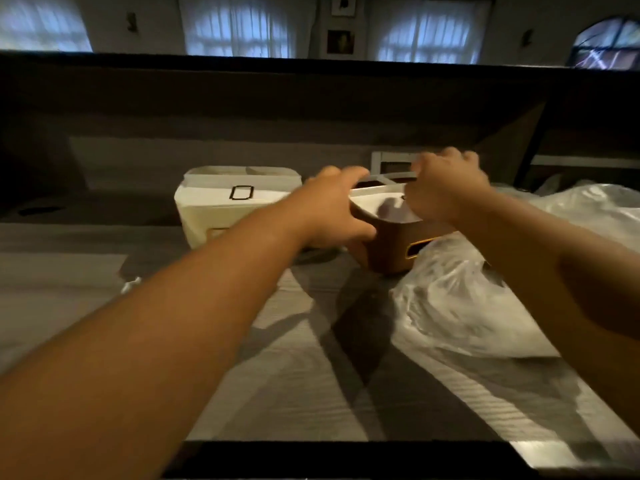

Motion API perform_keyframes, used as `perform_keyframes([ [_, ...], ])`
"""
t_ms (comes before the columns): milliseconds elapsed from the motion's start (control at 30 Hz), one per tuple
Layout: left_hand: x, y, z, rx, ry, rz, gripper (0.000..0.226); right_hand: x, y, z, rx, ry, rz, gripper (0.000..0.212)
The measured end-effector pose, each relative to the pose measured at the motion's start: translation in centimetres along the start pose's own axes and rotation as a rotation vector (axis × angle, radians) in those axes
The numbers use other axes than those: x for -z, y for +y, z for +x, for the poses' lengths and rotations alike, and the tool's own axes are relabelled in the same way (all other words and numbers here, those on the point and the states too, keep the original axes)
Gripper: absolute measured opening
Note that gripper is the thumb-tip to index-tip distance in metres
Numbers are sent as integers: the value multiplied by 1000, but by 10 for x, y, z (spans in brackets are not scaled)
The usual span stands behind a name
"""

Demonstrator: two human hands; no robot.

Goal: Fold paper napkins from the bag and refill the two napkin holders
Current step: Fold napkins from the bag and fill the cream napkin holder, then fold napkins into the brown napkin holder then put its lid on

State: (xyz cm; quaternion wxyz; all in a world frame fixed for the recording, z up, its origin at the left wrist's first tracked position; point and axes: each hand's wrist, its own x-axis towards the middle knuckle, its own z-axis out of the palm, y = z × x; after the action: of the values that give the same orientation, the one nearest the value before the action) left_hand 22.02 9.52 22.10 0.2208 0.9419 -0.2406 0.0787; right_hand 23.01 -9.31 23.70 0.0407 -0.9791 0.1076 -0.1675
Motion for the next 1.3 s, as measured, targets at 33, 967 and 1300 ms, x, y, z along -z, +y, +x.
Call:
perform_keyframes([
  [33,-17,14,3,21,-44,-54,94,1,20,-2,-74,-62,-37,53],
  [967,30,-2,-177,262,184,-19,34,38,-33,-115,195,-206,153,21],
  [1300,36,13,-169,227,157,-45,25,50,-31,-126,129,-128,335,32],
])
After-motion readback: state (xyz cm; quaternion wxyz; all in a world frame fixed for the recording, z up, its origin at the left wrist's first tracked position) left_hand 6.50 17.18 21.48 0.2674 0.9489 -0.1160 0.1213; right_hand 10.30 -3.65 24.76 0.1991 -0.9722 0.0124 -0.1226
